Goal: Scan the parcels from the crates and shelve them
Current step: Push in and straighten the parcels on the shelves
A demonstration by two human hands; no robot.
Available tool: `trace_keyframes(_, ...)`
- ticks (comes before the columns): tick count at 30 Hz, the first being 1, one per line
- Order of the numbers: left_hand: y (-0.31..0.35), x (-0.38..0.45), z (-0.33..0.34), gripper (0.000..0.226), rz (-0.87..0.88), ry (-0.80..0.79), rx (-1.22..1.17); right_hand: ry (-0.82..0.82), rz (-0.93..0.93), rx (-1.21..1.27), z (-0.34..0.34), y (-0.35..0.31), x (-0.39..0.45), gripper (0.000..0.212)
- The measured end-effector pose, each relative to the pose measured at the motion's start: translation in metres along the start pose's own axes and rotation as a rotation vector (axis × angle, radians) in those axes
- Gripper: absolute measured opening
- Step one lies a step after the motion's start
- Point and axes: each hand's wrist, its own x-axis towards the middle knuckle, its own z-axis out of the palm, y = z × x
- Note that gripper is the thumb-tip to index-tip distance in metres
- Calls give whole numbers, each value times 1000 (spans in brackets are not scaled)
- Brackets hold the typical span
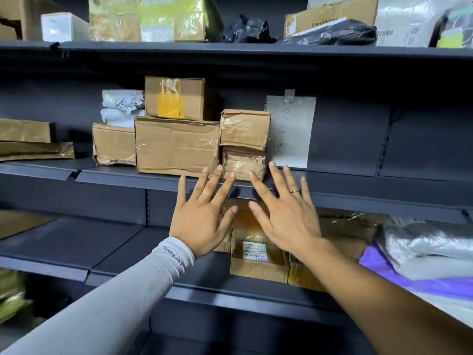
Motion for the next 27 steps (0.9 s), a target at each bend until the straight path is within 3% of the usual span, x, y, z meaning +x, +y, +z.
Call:
trace_keyframes(8, 25, -61, 33, 70, 63, -61, -72, 129, -221, -58, 55, 3, -67, 65)
trace_keyframes(18, 38, -118, 134, 72, -56, -355, -136, -196, -42, -68, 170, 4, -118, 64)
trace_keyframes(27, 21, -107, 198, 79, -176, -410, -214, -177, 10, -116, 218, 20, -108, 75)
